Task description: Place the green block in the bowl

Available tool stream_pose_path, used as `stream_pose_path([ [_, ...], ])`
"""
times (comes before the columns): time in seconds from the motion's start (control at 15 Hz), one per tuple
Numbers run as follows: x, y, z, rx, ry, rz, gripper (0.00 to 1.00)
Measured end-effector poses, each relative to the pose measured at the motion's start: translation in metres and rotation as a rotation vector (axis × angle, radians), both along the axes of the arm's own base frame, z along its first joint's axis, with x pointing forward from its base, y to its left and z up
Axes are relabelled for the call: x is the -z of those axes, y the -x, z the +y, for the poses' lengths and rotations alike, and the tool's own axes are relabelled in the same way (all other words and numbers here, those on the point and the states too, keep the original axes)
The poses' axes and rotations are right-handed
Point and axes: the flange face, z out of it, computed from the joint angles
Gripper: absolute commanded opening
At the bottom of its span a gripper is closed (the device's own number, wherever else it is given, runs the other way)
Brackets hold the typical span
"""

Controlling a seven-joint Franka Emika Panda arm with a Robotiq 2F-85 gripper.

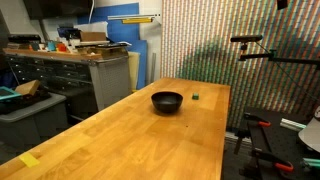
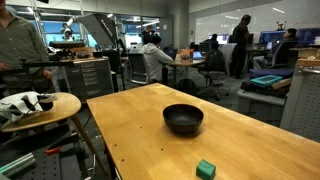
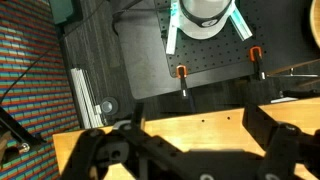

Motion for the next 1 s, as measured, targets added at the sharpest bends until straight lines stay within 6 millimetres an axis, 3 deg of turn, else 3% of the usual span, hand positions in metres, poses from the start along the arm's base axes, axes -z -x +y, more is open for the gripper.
stream_pose_path([
  [0.47, 0.005, -0.004, 0.001, -0.008, -0.006, 0.0, 1.0],
  [1.0, 0.019, -0.042, 0.001, -0.024, -0.037, -0.093, 1.0],
])
